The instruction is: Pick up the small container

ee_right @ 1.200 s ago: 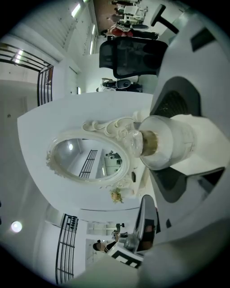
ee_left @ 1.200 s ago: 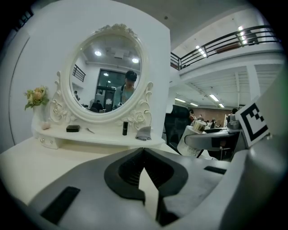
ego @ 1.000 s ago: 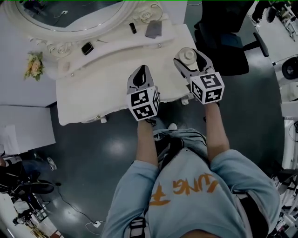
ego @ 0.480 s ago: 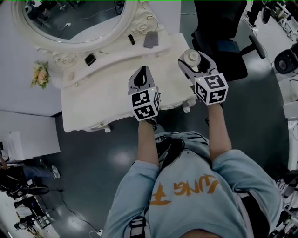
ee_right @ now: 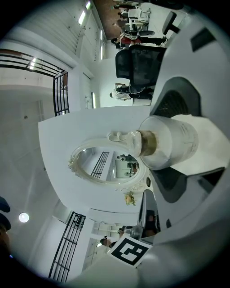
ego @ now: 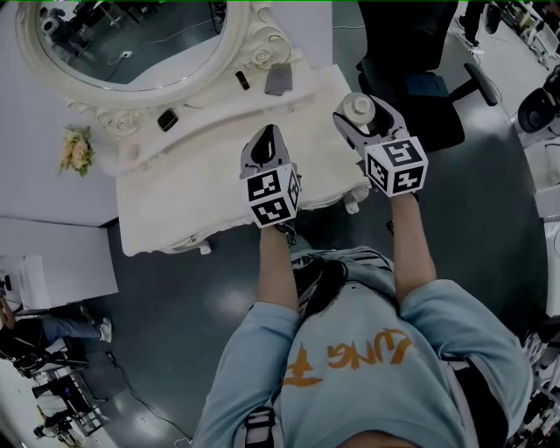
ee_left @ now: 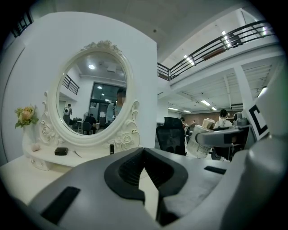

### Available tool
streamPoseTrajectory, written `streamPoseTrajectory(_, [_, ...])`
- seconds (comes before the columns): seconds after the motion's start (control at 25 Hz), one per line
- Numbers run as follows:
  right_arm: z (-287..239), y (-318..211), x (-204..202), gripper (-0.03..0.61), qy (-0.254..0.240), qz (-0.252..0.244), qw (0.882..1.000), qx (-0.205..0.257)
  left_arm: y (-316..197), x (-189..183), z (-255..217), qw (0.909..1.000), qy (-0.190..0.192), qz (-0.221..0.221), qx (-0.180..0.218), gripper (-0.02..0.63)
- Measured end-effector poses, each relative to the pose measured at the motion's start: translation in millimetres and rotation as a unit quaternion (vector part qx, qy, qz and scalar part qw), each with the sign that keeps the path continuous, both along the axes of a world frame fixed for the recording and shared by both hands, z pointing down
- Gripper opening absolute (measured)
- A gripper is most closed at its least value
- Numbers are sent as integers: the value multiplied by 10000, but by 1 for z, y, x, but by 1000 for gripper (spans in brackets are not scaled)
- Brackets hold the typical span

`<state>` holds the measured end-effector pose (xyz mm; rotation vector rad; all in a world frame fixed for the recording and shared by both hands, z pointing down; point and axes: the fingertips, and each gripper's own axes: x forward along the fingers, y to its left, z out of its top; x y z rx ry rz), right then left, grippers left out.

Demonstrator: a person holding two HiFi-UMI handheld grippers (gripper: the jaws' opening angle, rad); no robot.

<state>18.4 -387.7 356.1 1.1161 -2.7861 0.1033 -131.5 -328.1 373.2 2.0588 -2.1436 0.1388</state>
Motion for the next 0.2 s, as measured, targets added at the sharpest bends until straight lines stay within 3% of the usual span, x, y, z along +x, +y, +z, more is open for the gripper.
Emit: streamPoseTrajectory(0.2, [1, -3, 0, 327, 11, -5, 10000, -10, -3, -2, 0, 10000, 6, -20, -9, 21])
